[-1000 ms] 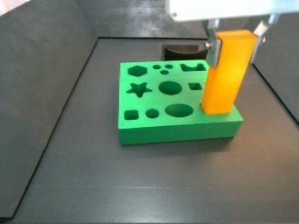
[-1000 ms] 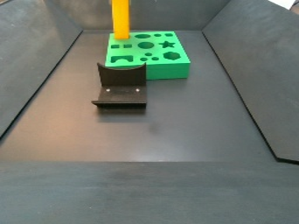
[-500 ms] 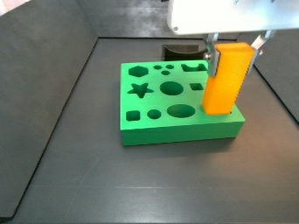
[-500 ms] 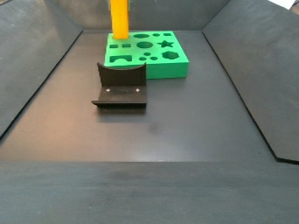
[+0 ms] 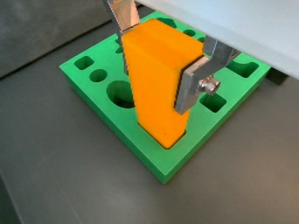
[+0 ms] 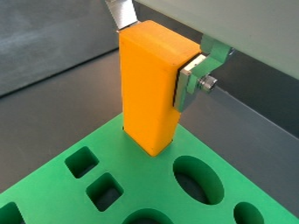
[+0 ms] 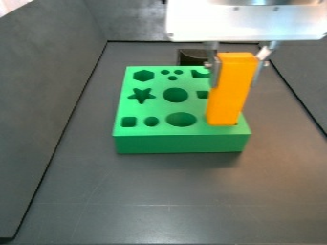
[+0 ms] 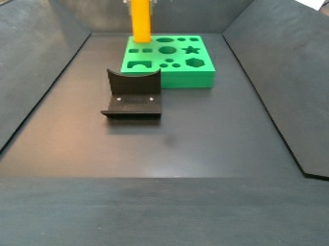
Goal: Insert the rectangle object.
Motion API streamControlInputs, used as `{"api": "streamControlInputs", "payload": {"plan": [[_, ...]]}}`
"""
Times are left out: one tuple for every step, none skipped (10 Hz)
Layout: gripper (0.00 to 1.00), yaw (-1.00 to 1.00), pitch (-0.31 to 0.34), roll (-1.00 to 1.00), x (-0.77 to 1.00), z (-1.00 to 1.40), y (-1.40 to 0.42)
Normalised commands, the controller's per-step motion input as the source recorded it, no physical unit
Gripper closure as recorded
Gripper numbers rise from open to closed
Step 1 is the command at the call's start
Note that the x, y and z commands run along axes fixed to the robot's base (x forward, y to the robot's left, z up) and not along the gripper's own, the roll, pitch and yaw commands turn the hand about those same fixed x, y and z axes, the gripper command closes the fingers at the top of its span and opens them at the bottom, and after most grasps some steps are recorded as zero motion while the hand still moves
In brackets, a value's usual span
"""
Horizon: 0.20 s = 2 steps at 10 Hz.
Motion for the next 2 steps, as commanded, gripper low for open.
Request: {"api": "streamControlInputs", "payload": {"plan": [[1.00,-0.01,-0.007,0.00,-0.17,-0.01,0.00],[1.00,0.00,0.000,0.00,0.00,0.00,0.00]]}}
